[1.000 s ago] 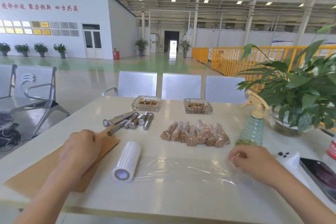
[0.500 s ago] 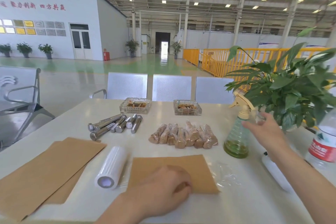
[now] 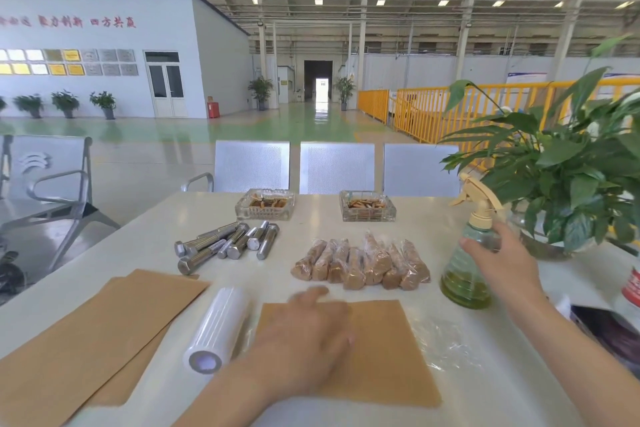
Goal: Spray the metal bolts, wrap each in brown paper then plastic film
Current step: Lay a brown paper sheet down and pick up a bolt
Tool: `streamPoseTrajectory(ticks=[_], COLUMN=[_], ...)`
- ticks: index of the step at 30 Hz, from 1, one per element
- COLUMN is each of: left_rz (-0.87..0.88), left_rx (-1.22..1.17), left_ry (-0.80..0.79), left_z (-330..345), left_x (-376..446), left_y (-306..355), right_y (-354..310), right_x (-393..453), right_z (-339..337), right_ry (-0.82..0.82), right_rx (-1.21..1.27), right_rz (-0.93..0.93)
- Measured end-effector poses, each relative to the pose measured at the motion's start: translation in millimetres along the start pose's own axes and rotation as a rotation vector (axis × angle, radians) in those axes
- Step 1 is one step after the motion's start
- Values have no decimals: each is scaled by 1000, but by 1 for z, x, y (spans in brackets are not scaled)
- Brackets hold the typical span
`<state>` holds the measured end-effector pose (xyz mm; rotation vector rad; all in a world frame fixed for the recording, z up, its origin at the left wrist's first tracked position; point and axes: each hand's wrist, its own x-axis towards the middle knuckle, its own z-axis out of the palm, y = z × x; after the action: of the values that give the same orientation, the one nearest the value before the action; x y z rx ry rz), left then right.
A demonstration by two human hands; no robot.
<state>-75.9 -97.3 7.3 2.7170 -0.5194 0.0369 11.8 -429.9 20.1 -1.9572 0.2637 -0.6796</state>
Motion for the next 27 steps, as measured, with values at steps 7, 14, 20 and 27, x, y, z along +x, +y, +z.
streamPoseTrajectory(ticks=[7,14,20,27], left_rz=[-485,-452,-223,99], left_rx=[300,504,335,700], left_ry=[31,-132,-98,-255], left_z=[-65,-48,-83,-67], left_x=[100,116,115,119], left_y=[-60,-80,-89,-115], right_y=[2,7,8,7], right_x=[2,5,5,3], right_z=[0,0,2,1], right_ry=[-22,-35,-26,-36], right_rx=[-65,-94,-111,-119], right_rz=[-38,-83,-111,-101])
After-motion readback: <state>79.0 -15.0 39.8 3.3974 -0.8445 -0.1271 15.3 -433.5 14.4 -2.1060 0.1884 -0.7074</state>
